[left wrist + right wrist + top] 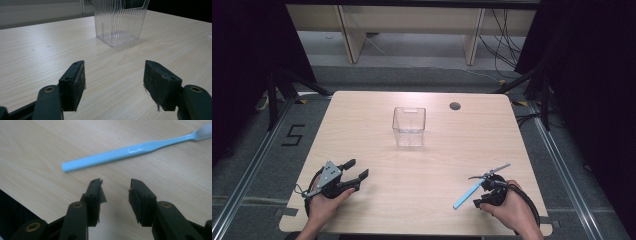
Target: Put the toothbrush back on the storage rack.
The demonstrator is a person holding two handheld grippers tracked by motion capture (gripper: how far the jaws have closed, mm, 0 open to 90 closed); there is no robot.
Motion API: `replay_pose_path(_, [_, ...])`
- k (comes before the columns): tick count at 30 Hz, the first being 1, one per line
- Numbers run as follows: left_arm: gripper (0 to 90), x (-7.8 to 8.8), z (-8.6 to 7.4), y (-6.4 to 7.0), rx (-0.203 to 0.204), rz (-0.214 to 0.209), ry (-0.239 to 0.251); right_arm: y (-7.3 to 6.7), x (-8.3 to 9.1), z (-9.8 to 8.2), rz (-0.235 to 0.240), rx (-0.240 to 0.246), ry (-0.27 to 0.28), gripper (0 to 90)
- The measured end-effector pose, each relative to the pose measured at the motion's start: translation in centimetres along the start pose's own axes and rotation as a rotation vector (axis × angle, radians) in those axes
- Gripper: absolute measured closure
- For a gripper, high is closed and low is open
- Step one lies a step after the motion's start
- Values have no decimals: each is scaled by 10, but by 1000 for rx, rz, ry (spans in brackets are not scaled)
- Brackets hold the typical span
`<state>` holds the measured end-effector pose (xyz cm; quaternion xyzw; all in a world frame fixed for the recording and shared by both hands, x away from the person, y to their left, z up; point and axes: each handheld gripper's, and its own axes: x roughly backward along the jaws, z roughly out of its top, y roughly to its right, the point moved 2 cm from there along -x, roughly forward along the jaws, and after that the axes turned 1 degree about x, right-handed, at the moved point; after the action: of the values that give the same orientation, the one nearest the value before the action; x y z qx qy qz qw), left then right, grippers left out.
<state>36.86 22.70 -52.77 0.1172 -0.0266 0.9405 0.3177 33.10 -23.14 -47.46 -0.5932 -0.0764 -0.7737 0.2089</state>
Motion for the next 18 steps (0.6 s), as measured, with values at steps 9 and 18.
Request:
replay_pose_path(9, [336,2,-1,3,3,-14,11,-3,4,28,55,-450,-24,665])
replay_pose_path(18, [337,2,-1,3,-9,-23,13,9,-17,51,-2,-527,-132,641])
